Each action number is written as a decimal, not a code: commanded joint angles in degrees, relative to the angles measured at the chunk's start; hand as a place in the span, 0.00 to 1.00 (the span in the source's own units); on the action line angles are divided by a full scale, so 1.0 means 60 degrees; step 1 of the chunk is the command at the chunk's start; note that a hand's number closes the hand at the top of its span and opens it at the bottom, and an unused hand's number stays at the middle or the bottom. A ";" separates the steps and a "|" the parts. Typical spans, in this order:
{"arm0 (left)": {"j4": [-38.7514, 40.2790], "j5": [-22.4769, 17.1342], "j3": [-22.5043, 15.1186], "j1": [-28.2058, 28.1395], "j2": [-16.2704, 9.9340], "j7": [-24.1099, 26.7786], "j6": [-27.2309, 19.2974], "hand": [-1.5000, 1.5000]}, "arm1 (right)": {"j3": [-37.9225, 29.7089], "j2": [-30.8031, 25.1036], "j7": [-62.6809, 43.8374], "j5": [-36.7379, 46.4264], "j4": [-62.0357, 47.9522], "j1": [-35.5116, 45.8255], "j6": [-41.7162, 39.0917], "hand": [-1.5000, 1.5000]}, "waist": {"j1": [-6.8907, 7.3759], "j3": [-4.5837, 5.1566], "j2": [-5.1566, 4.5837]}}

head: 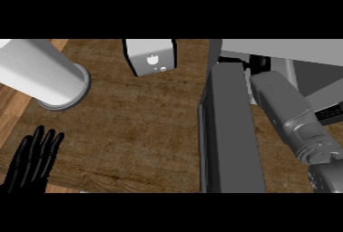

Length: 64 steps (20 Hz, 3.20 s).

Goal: Pick up the milk, place it into the microwave and close the microwave

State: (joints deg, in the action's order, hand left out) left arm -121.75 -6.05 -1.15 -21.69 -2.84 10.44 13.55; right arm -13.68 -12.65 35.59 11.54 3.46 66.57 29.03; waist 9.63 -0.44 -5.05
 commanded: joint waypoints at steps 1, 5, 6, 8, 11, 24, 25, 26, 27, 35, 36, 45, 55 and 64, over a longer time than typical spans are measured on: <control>0.0008 0.0280 -0.0181 0.0151 0.0040 -0.0098 -0.0099 0.00 | -0.0172 -0.0035 -0.0016 -0.0169 0.0067 0.0061 -0.0438 0.00 | -0.0046 0.0004 0.0082; 0.0078 0.0438 -0.0351 0.0212 0.0156 -0.0142 -0.0195 0.00 | -0.0211 -0.0022 0.0031 -0.0186 0.0034 -0.0113 -0.0370 0.00 | -0.0084 0.0013 0.0104; -0.0055 0.0407 -0.0431 0.0103 0.0160 -0.0179 -0.0151 0.00 | -0.0264 -0.0091 0.0416 -0.0241 0.0095 -0.0465 -0.0607 0.00 | -0.0163 0.0003 0.0140; -0.0141 0.0553 -0.0743 0.0134 0.0273 -0.0163 -0.0155 0.00 | -0.0255 -0.0195 0.0347 -0.0216 0.0103 -0.0387 -0.0510 0.00 | -0.0073 -0.0003 0.0095; -0.0305 0.0669 -0.0918 -0.0137 0.0270 -0.0241 -0.0134 0.00 | -0.0281 -0.0341 0.0556 -0.0233 0.0072 -0.0710 -0.0814 0.00 | -0.0140 0.0001 0.0189; 0.0214 0.1190 -0.1704 0.0472 0.0473 -0.0437 -0.0928 0.00 | -0.0682 -0.0018 0.1167 -0.0633 0.0199 -0.1192 -0.2110 0.00 | -0.0641 0.0021 0.0384; 0.0049 0.1125 -0.1490 0.0318 0.0447 -0.0371 -0.0554 0.00 | -0.0763 -0.0124 0.1353 -0.0706 0.0268 -0.1302 -0.2199 0.00 | -0.0537 0.0017 0.0365; 0.0437 0.1097 -0.1483 0.0212 0.0342 -0.0145 -0.0375 0.00 | -0.0727 -0.0263 0.1709 -0.0669 0.0259 -0.1727 -0.2440 0.00 | -0.0671 0.0026 0.0390; 0.0097 0.1266 -0.1703 0.0339 0.0472 -0.0471 -0.0794 0.00 | -0.0702 -0.0119 0.1516 -0.0647 0.0207 -0.1602 -0.2480 0.00 | -0.0696 0.0022 0.0437; 0.1166 0.0548 -0.1353 0.0635 0.0053 -0.0172 0.0080 0.00 | -0.1021 0.0558 0.2511 -0.1045 0.0393 -0.2446 -0.3811 0.00 | -0.1047 0.0047 0.0601; 0.1454 0.0690 -0.1562 0.0837 0.0234 -0.0264 -0.0027 0.00 | -0.0906 0.0275 0.2410 -0.0939 0.0442 -0.2343 -0.4232 0.00 | -0.1110 0.0048 0.0613; 0.2472 0.2000 -0.2796 0.2479 0.0395 -0.1129 0.0046 1.00 | -0.0821 0.0523 0.3041 -0.1068 0.0973 -0.3536 -0.4852 0.00 | -0.1559 0.0066 0.0816; 0.5008 0.3164 -0.2801 0.3823 0.0430 -0.0211 -0.0338 1.00 | -0.0072 0.0418 0.3493 -0.1026 0.2954 -0.5851 -0.6000 0.00 | -0.1849 0.0086 0.0901; 0.7987 0.3096 -0.4108 0.5115 0.0473 0.0270 -0.0616 1.00 | 0.0468 0.0099 0.2696 -0.1310 0.6197 -0.7960 -0.6648 0.00 | -0.2150 0.0110 0.0915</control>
State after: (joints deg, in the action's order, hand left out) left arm -83.42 12.13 -24.11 4.85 -0.16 8.02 11.83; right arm -11.54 -10.05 52.99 4.85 33.06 23.53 -7.69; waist -2.47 0.14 0.51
